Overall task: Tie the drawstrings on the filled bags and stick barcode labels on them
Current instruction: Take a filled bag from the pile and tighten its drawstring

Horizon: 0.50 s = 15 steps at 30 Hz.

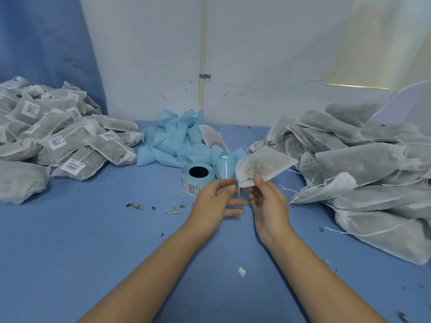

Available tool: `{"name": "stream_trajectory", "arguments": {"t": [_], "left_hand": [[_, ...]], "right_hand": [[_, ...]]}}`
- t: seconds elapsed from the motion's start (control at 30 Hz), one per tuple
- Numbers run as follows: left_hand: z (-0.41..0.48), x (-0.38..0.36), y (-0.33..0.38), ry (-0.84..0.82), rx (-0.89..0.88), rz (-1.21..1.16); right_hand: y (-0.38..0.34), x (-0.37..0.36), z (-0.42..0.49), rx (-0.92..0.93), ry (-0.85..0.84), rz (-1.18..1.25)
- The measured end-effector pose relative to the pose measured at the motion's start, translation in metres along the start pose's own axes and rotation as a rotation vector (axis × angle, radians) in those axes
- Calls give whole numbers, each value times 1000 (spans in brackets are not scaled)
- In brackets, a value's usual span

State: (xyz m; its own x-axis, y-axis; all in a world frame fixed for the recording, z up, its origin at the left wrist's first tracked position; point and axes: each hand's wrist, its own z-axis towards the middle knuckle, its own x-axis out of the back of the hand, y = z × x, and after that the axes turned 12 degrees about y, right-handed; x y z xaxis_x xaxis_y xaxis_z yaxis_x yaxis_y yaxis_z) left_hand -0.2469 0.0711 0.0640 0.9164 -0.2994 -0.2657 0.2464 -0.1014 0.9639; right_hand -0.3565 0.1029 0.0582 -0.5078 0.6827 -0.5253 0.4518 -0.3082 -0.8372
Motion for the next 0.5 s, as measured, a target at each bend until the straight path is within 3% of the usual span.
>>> {"name": "stream_trajectory", "arguments": {"t": [0.17,0.3,0.43,0.5], "left_hand": [[0,1,-4,23,87,-88],[4,5,-6,113,-22,31],[3,4,-5,94,-55,36],[3,3,-5,67,-61,54]], "right_hand": [[3,1,1,6,-85,-82],[7,1,3,95,-98,-284],[17,-3,-4,255,-34,-485],[16,-3,-8,241,-140,-484]]}}
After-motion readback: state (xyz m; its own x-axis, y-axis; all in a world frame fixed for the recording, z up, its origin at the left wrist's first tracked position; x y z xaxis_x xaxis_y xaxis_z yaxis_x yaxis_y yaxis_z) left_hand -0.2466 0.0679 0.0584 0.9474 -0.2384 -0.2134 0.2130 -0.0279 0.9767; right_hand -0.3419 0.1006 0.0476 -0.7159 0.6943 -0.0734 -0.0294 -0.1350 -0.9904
